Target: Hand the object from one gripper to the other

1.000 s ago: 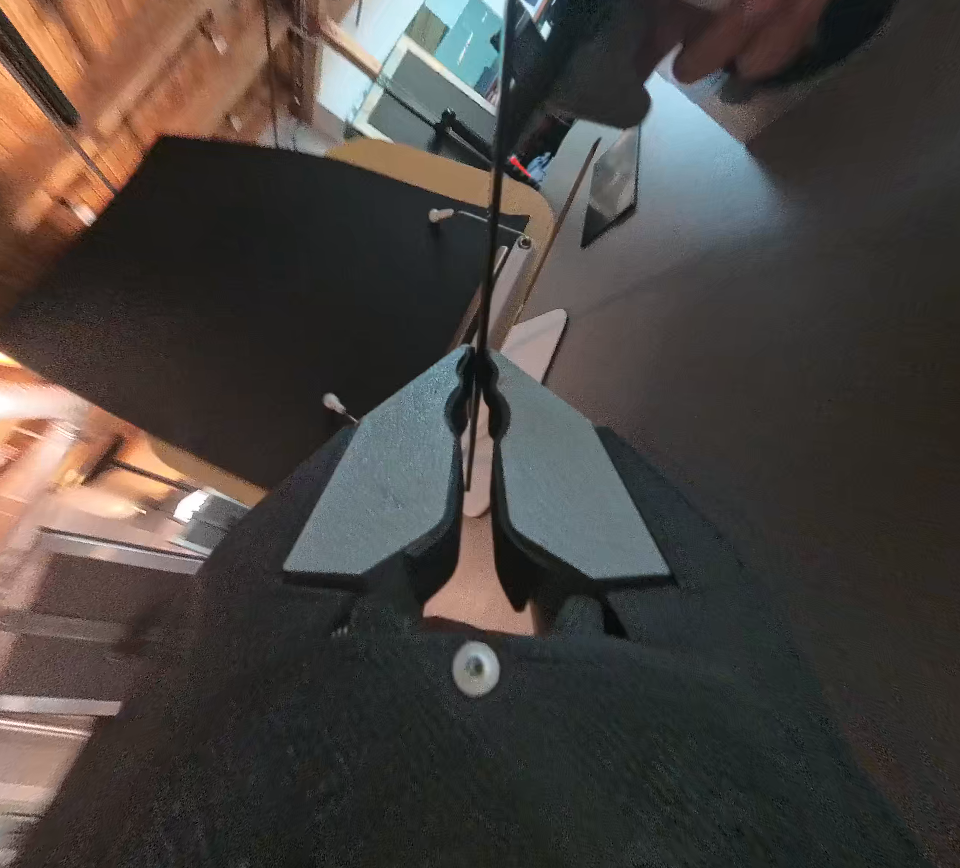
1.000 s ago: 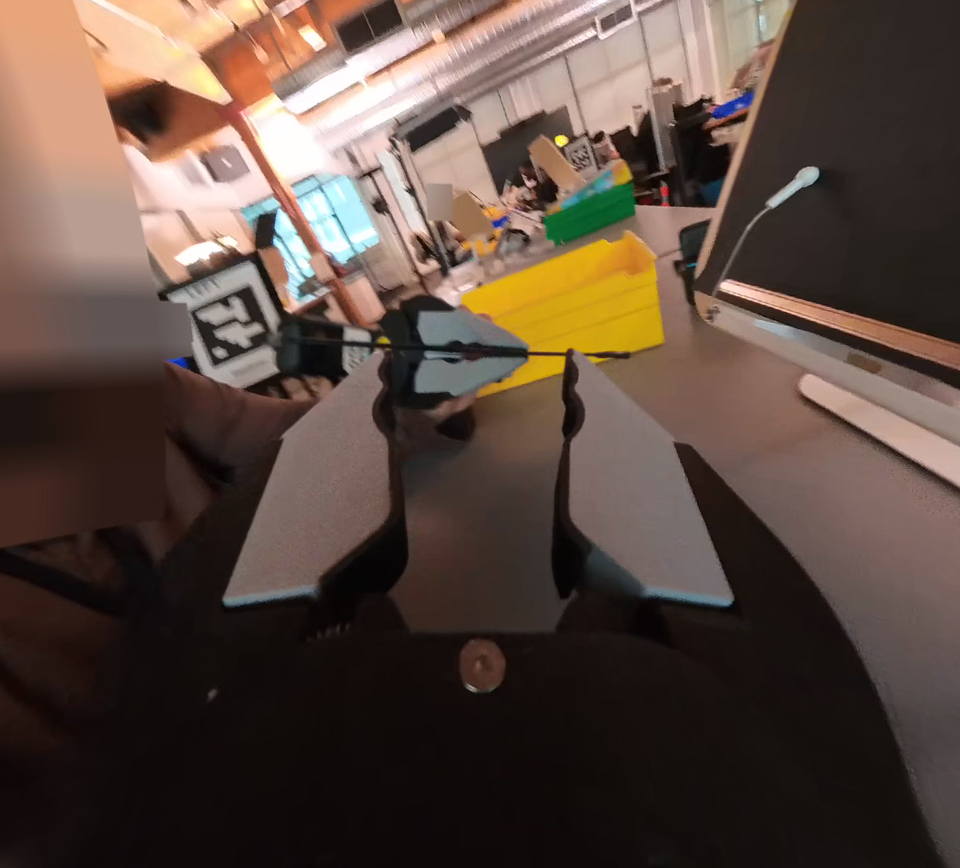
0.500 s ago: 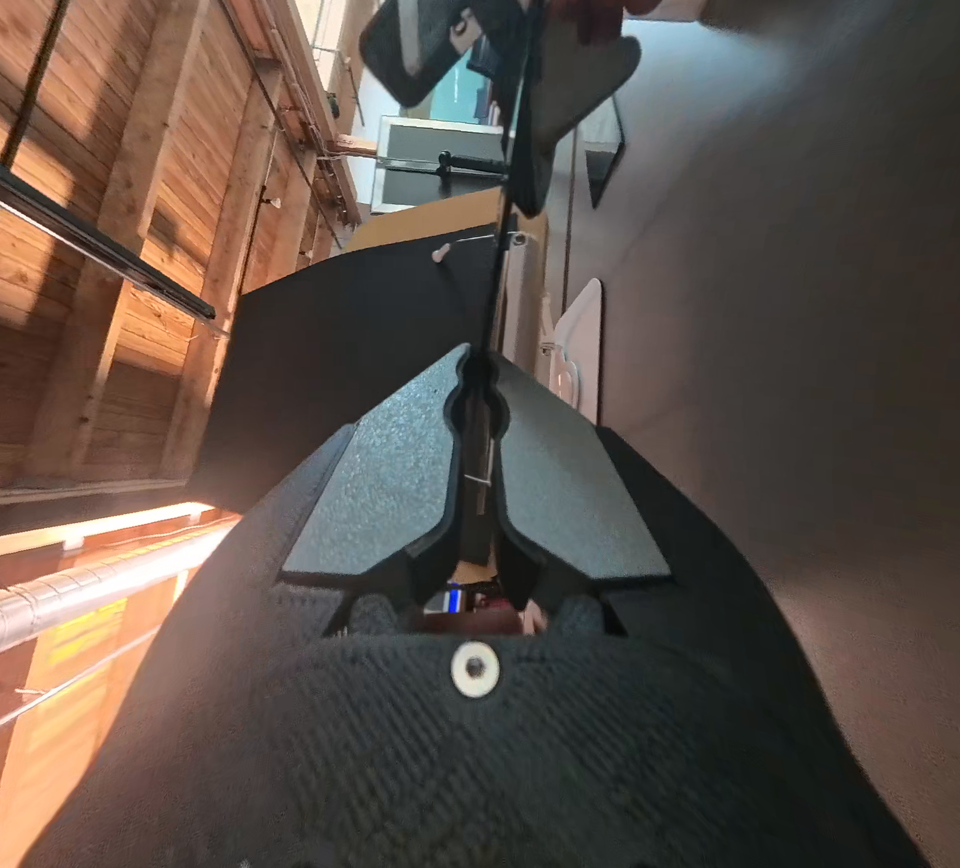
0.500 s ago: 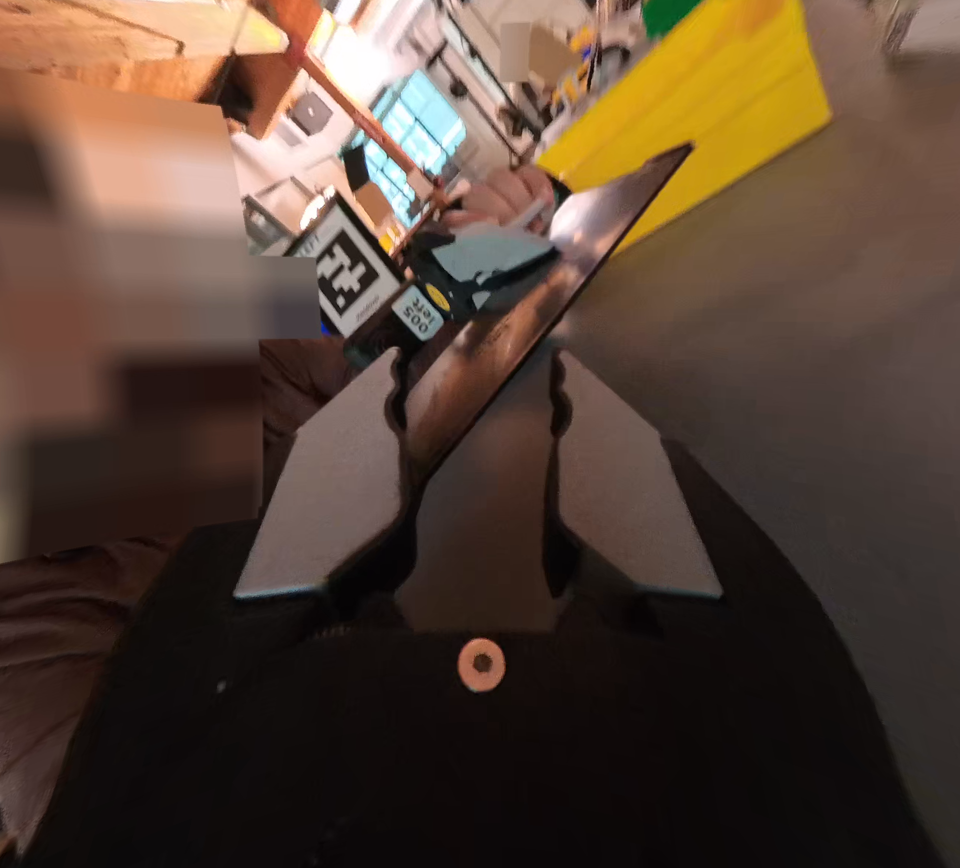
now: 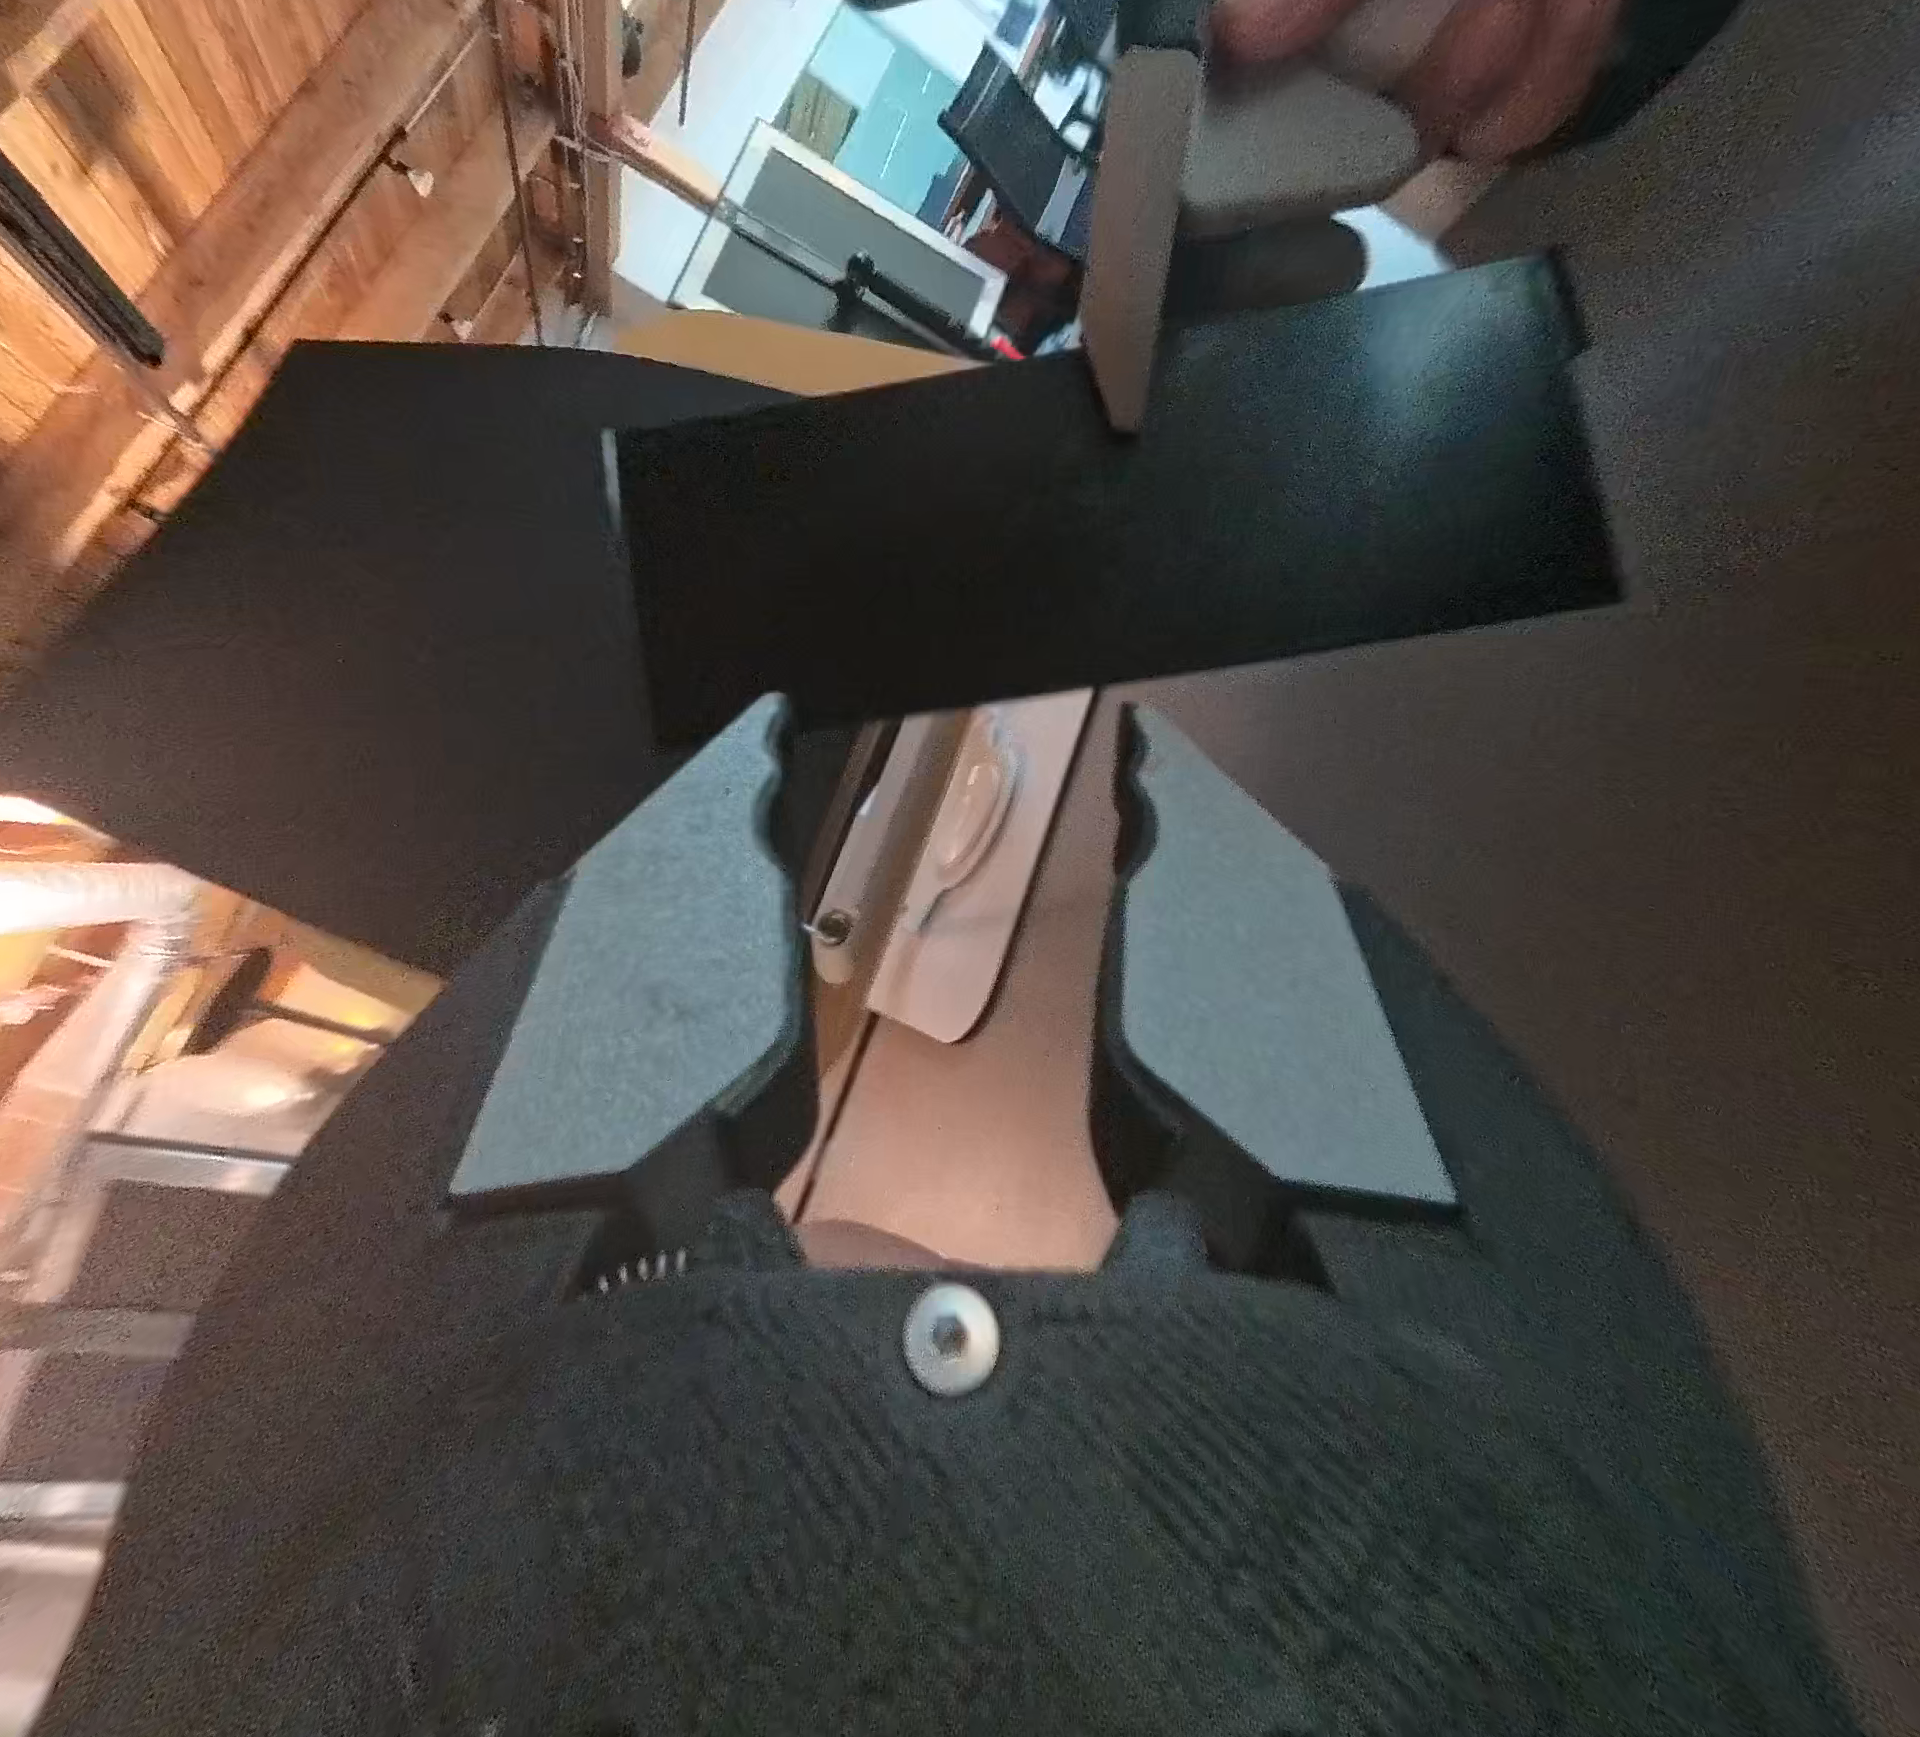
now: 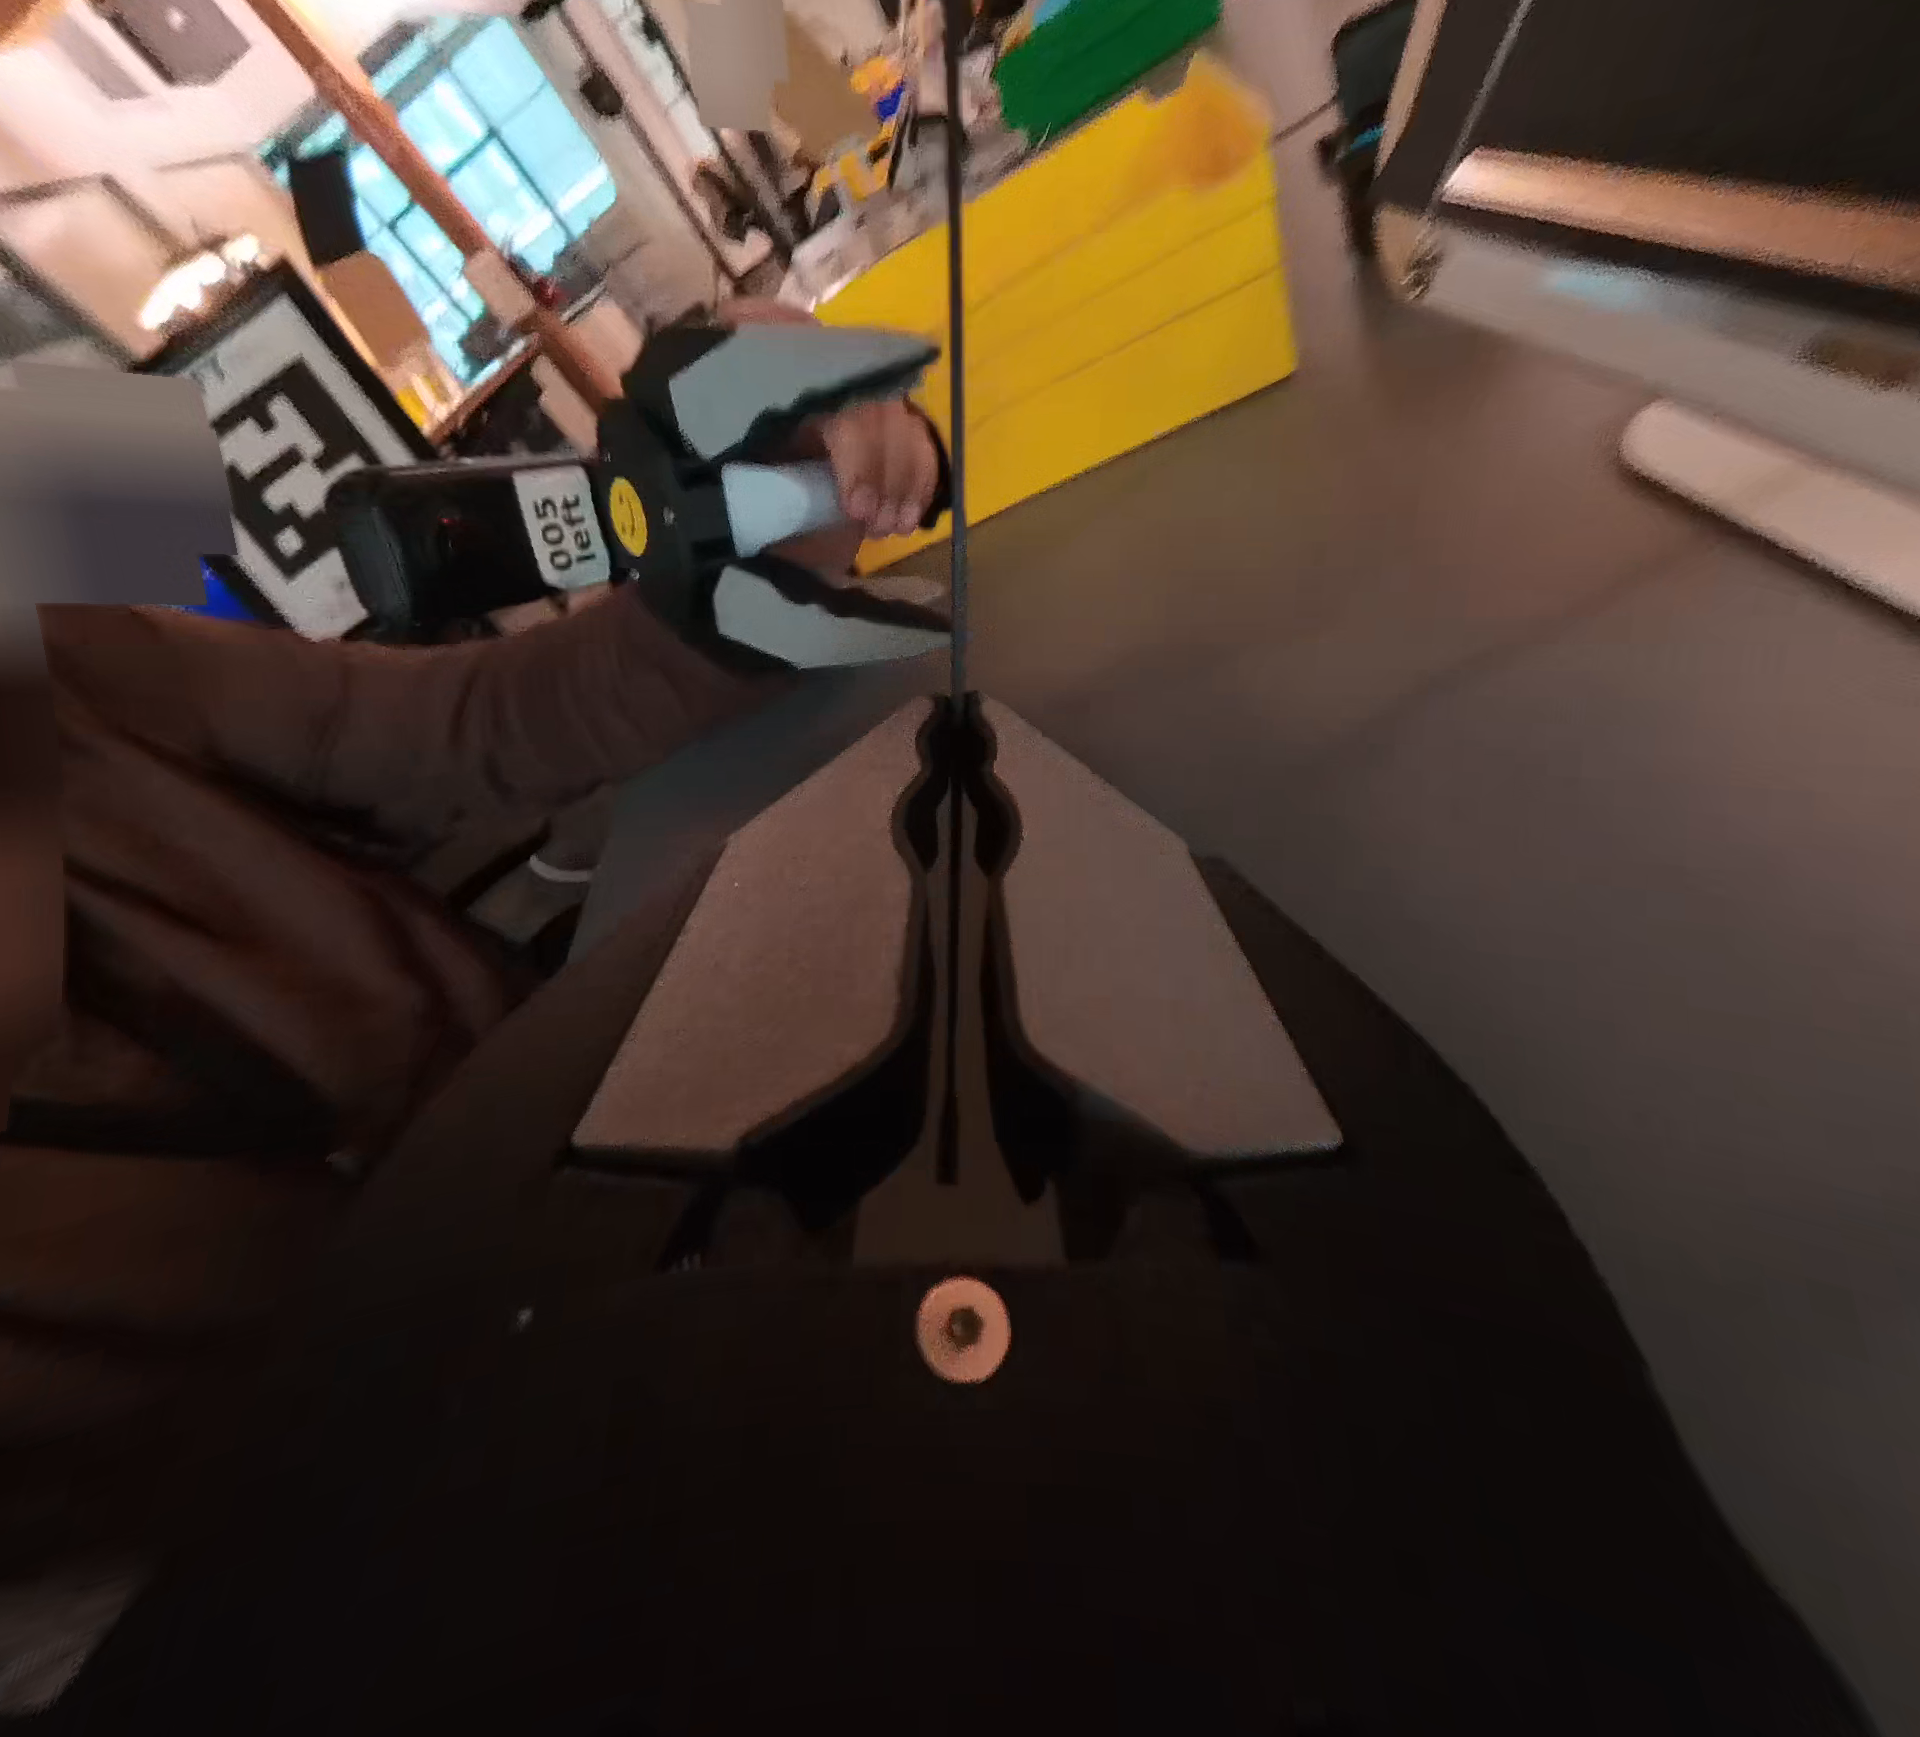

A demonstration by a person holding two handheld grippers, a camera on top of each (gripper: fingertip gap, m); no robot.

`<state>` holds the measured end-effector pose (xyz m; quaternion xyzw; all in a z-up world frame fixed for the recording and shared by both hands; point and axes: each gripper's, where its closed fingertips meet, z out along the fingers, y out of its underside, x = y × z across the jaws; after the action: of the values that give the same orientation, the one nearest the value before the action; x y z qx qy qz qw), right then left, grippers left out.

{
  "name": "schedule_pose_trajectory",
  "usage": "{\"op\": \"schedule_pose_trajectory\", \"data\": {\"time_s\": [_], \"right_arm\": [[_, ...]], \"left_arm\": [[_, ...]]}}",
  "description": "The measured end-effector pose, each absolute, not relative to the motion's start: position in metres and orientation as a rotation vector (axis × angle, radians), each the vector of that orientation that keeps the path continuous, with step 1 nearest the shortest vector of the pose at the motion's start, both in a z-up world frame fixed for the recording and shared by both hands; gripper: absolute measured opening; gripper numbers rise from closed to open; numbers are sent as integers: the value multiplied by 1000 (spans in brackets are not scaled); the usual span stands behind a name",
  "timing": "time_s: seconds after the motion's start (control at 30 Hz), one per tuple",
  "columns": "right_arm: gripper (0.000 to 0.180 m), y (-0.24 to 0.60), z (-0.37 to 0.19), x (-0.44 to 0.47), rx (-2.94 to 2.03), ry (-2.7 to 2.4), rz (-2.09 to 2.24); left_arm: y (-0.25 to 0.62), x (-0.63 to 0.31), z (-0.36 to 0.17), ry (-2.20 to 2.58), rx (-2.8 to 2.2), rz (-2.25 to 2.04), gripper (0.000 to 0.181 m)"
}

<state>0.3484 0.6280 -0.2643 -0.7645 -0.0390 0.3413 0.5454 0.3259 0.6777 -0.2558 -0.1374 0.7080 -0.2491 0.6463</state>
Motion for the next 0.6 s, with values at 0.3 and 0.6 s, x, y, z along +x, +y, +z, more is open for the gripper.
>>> {"op": "schedule_pose_trajectory", "data": {"time_s": [0.3,0.6], "right_arm": [[0,610,-202,352,-1462,-230,618],[0,627,-222,302,-1554,-415,632]], "left_arm": [[645,314,-250,1730,-722,-1396,42],[630,297,-237,1733,-728,-1699,2]]}}
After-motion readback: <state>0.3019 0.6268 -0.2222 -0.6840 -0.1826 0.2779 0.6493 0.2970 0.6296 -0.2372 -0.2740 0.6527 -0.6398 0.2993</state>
